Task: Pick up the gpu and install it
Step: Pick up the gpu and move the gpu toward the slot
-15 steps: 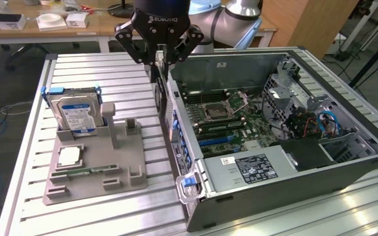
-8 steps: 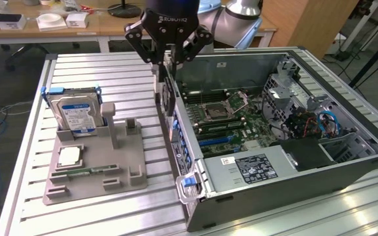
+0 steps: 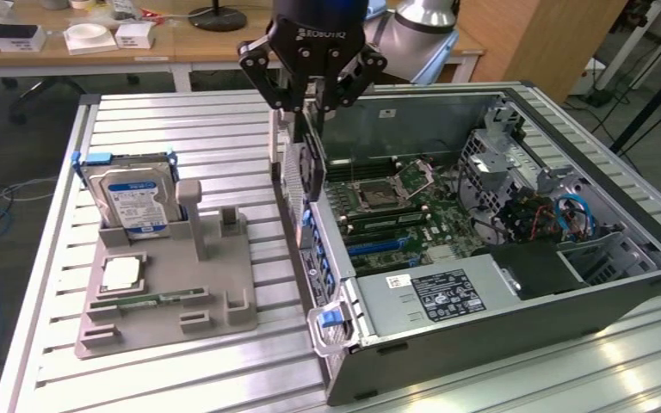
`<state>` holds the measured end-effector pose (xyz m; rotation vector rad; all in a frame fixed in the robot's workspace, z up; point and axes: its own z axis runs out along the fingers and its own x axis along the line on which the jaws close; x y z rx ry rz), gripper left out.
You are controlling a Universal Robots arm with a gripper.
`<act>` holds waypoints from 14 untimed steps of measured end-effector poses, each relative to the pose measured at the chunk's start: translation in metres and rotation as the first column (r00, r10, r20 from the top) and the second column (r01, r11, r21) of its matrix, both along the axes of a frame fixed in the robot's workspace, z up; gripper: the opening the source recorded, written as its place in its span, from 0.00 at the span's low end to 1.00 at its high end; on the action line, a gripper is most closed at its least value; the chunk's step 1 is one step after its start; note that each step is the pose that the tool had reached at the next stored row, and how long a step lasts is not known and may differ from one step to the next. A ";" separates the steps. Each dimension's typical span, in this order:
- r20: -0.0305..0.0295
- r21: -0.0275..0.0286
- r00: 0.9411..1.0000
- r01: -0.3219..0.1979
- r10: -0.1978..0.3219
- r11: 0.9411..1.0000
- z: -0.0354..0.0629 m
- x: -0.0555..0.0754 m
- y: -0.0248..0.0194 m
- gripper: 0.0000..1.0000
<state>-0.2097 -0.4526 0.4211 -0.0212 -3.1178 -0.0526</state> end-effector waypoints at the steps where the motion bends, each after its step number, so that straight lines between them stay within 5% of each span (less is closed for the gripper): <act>1: 0.000 0.000 1.000 0.000 0.000 1.000 0.0000 0.002 0.0000 0.26; 14: 0.000 0.000 1.000 0.000 0.000 1.000 0.0000 0.032 0.0000 0.26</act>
